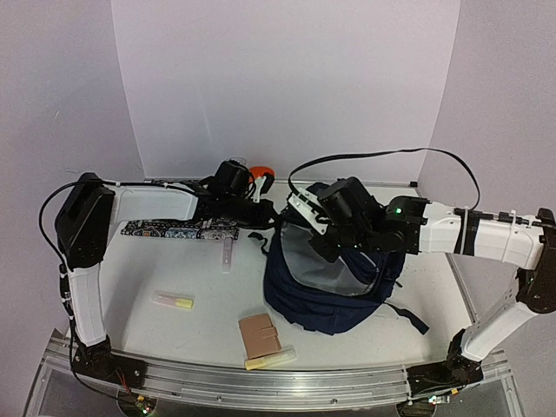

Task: Pack the student bag
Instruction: Pick up the second largest pocket of the bag from the student bag.

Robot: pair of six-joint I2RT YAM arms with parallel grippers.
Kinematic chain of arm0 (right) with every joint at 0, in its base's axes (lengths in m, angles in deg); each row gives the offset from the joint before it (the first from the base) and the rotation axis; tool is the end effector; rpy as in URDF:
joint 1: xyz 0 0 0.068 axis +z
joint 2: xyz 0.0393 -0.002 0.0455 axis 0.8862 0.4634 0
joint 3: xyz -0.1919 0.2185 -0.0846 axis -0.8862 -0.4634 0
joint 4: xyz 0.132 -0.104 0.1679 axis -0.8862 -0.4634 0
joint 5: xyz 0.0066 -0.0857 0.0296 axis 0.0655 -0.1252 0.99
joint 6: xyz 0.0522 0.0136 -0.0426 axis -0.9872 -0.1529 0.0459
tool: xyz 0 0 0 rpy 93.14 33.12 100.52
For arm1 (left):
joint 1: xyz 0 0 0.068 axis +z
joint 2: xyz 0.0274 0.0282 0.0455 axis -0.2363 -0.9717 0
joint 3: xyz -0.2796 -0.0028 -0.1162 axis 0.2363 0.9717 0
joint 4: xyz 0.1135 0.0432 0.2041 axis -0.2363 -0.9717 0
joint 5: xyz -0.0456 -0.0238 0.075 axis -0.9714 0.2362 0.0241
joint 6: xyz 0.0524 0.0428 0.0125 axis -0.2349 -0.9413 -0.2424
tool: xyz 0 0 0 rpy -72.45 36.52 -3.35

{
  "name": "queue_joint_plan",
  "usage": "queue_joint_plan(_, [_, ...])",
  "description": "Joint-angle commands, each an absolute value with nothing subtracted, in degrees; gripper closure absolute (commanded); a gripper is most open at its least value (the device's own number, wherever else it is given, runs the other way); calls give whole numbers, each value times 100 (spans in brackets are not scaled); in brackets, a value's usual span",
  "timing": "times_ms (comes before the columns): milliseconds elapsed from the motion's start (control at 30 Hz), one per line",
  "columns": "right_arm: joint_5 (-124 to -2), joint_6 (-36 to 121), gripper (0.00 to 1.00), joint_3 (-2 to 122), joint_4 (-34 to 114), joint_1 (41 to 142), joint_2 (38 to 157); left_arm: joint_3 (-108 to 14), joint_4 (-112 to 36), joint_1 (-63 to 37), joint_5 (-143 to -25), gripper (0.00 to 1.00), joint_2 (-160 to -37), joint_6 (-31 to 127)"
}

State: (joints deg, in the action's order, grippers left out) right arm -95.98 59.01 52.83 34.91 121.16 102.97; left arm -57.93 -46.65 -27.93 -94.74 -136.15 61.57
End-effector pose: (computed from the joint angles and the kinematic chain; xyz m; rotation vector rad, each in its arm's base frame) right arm 0.1975 0.2806 0.3484 -0.8517 1.7438 0.1359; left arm 0.3301 -0.3170 0.2538 0.5297 2.2928 -0.9774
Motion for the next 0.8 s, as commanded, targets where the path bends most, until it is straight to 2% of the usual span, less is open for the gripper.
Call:
queue_joint_plan(0, [-9880, 5980, 100, 5555, 3171, 12152, 9980, -6399, -5020, -2044, -8343, 100, -14184, 6068])
queue_joint_plan(133, [-9922, 5849, 100, 5886, 3172, 11960, 10298, -6492, -5079, -2004, -8327, 85, -14000, 6040])
queue_joint_plan(300, [-10019, 5921, 100, 6426, 3172, 11804, 10695, -5961, -5202, -2000, -7902, 50, -13216, 5907])
queue_joint_plan(367, [-10108, 6046, 100, 6620, 3172, 11769, 10849, -5621, -5290, -1997, -7802, 42, -12866, 5887])
queue_joint_plan(600, [-10454, 6189, 100, 7453, 3057, 11428, 11435, -4302, -5632, -2090, -7941, 26, -11790, 6065])
queue_joint_plan(767, [-10444, 6089, 100, 7914, 2957, 11240, 11772, -3699, -5956, -2863, -7708, 13, -11191, 6616])
